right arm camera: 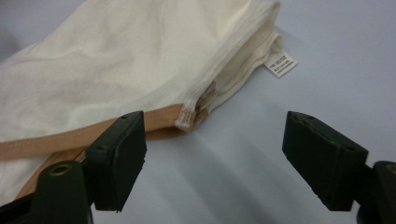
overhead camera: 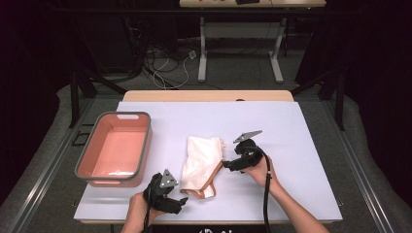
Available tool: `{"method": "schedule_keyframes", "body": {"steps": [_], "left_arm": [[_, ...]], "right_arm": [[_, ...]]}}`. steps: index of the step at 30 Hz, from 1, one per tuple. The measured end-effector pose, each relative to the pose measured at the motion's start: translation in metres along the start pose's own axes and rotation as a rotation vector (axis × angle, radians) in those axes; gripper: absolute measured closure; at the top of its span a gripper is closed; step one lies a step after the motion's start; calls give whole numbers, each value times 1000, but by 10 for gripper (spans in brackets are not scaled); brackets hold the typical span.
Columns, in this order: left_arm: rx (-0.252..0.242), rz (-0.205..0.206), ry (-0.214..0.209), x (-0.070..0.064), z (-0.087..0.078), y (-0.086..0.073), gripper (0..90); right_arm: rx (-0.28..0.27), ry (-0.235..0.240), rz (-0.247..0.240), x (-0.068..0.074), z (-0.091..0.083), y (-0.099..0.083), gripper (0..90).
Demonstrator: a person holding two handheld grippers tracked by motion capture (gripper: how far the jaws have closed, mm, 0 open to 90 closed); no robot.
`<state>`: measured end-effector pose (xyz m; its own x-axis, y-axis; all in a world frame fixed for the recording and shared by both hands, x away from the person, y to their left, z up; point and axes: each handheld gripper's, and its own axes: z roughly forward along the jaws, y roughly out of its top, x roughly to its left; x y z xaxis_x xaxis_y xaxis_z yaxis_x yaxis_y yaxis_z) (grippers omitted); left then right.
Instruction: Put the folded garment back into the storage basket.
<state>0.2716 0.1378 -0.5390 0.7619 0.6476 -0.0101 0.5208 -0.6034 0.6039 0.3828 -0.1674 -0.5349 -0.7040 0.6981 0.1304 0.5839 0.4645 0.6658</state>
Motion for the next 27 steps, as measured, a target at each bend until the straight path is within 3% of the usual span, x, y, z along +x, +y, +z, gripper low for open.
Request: {"method": "schedule_keyframes", "body": {"steps": [9, 27], "left_arm": [[-24, -30, -1, 2, -4, 1, 109], [-20, -34, 49, 8, -3, 7, 34]], "right_arm": [[31, 24, -42, 8, -18, -17, 146], [46, 54, -127, 26, -41, -47, 1]]}}
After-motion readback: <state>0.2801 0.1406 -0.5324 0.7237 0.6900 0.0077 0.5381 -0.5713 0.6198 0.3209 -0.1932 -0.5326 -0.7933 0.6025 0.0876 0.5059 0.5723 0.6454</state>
